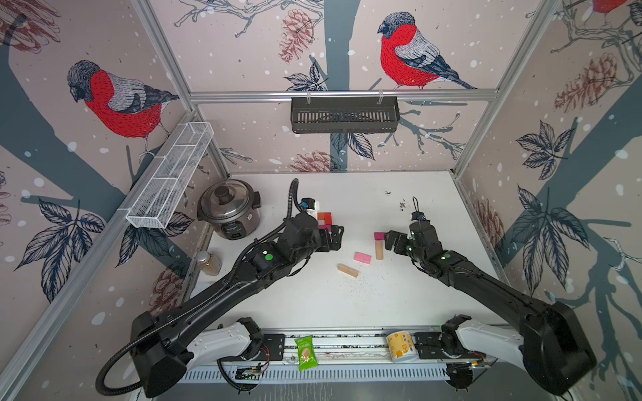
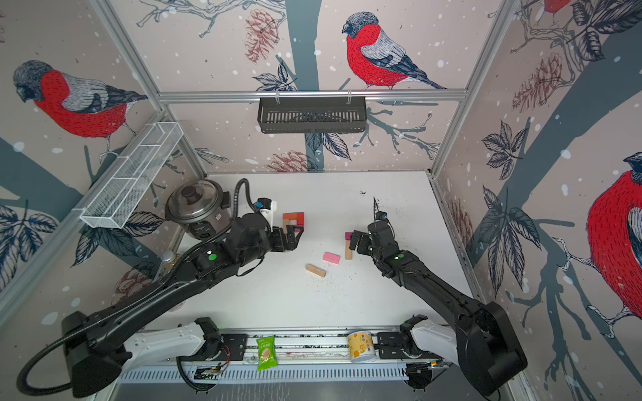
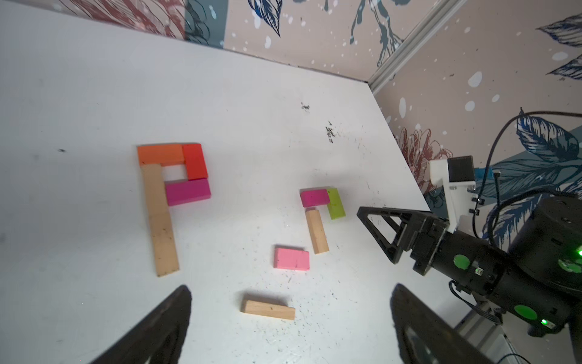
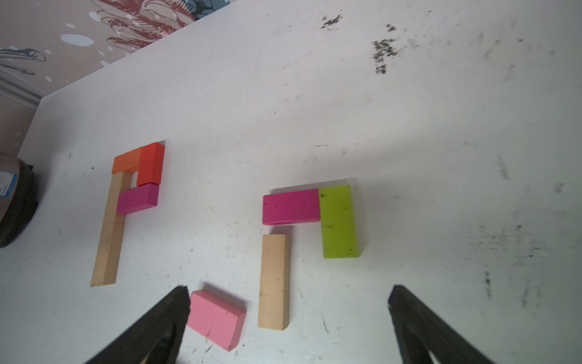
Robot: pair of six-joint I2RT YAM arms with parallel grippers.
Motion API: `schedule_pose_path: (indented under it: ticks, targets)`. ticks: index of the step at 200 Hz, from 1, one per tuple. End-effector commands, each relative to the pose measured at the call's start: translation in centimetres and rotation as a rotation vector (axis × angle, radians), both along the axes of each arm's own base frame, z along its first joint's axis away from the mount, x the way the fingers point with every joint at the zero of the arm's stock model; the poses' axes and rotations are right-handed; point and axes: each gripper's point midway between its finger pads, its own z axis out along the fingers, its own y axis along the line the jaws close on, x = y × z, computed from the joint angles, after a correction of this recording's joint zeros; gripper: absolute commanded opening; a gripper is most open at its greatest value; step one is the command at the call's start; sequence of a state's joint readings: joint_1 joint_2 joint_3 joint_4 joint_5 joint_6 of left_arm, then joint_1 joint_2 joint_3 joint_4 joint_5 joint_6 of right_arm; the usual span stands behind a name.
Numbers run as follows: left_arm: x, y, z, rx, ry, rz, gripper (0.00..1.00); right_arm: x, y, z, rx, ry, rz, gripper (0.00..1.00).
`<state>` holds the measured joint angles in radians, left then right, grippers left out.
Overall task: Assemble the letter p with building blocks
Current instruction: Assemble the building block at the center of the board, then adjust the building block at the center of the board.
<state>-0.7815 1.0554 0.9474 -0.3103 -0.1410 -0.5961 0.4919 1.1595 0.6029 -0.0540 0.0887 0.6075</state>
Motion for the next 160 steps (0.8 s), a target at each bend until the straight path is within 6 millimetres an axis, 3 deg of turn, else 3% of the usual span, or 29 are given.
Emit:
schedule_pose_path:
  ticks: [1,27,45,72,88,127,160]
  targets:
    - [0.3,1.4,0.8,0.021,-0.12,-0.054,0.97,-0.5,0.7,-0.8,-0.019,0.026,0.003,1.0]
    - [-0.1,1.5,-0.9,-0.031,-0.147,-0.148,0.97,-1.1,1.5,-2.2,-0.036,0.055,0.034,0.89]
    - [-0.1,1.3,-1.6,-0.143,-0.099,-0.218,0.96,-1.5,2.2,-2.7,-0.039,0.072,0.058,0.7]
    - [0.9,1.6,-2.0,-0.203,-0.033,-0.27,0.96,-2.5,2.8,-3.6,-0.042,0.101,0.077,0.34]
    - [1.5,2.0,-2.9,-0.228,0.045,-0.296,0.96,-2.9,2.8,-4.3,-0.048,0.125,0.079,0.2]
    - [1.0,0.2,-4.3,-0.311,0.171,-0.433,0.97,-3.6,3.0,-6.8,-0.072,0.189,0.095,0.11]
    - [1.0,0.6,-4.1,-0.29,0.148,-0.415,0.97,-3.9,3.2,-8.2,-0.081,0.226,0.104,0.08]
